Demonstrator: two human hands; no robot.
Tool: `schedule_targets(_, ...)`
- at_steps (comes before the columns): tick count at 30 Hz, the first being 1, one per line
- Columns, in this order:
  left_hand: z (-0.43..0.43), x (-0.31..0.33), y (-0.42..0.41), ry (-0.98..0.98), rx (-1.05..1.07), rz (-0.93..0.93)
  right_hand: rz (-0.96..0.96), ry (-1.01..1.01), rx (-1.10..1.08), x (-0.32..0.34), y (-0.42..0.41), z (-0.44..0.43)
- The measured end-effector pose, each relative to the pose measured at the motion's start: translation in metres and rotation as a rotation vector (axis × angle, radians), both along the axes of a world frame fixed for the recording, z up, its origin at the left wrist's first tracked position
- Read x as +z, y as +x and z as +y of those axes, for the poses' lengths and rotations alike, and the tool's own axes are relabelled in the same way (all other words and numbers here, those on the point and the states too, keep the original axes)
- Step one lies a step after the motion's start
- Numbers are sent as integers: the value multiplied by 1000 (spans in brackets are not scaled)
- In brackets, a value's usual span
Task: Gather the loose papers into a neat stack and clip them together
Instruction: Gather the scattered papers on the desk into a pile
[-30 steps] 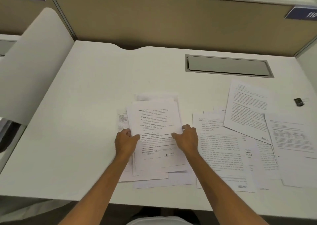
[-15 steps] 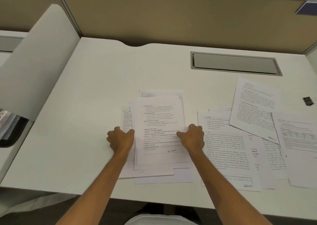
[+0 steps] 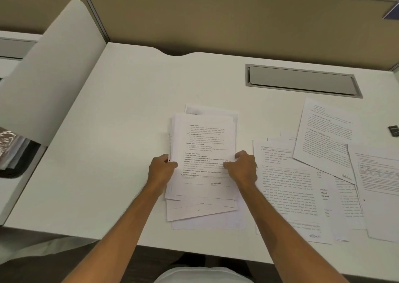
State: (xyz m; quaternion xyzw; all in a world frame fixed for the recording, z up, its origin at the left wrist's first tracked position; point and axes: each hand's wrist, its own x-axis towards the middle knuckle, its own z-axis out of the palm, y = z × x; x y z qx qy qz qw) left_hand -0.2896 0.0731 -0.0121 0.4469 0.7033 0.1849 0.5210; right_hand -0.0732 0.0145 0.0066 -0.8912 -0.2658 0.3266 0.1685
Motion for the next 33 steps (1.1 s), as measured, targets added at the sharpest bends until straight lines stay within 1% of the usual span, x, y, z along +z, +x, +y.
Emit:
schedule_targets(2, 0, 0, 2, 68, 6, 45, -45, -28, 12, 0, 2, 0)
schedule_targets(3, 0, 0, 2, 71, 4, 61, -63, -37, 14, 0, 2, 0)
schedule_targets(9, 5, 4, 12, -14, -100, -22, -43, -29, 45, 1, -1, 5)
schedule_targets(11, 8, 2, 11, -14, -71, 20, -65, -35, 46, 1, 1, 4)
schedule_targets(14, 10, 2, 11, 11, -110, 92, -105, -44, 68, -1, 3, 1)
schedule_targets(17, 8, 6, 16, 0, -149, 52, -112, -47, 76, -2, 3, 0)
schedule_targets(21, 12, 2, 19, 22, -72, 193, -127, -76, 43, -1, 6, 3)
schedule_targets(27, 25, 10, 30, -91, 69, 98, -28, -114, -51, 3, 0, 17)
schedule_targets(31, 28, 7, 30, -145, 79, 100, 5, -150, -119, -2, 4, 22)
schedule_targets(33, 26, 7, 30, -133, 53, 127, 2, -162, -112, -4, 7, 22)
